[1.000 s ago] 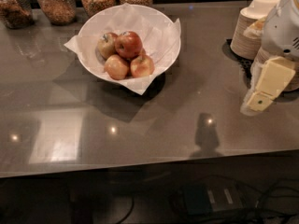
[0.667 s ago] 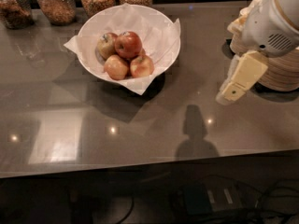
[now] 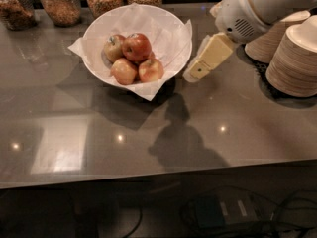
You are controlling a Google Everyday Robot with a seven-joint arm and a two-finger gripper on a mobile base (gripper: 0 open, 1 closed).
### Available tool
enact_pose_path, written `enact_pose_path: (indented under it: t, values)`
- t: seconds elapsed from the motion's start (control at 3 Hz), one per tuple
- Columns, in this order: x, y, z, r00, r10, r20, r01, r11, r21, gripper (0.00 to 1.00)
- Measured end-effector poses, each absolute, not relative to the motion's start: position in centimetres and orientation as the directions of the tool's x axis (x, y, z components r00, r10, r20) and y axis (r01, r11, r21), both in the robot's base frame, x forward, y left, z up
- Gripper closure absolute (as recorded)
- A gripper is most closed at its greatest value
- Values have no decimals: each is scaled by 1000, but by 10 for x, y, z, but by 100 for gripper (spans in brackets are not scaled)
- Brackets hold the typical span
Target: Pick apple from white bowl
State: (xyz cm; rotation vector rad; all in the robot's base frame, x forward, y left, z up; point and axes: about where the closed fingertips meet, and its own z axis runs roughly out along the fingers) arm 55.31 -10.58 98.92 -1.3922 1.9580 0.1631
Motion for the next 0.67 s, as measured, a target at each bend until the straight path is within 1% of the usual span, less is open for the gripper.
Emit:
enact_pose_path:
  t: [0.67]
  values:
    - [606,-50,991,-84,-722,-687,-874,384,-297,0]
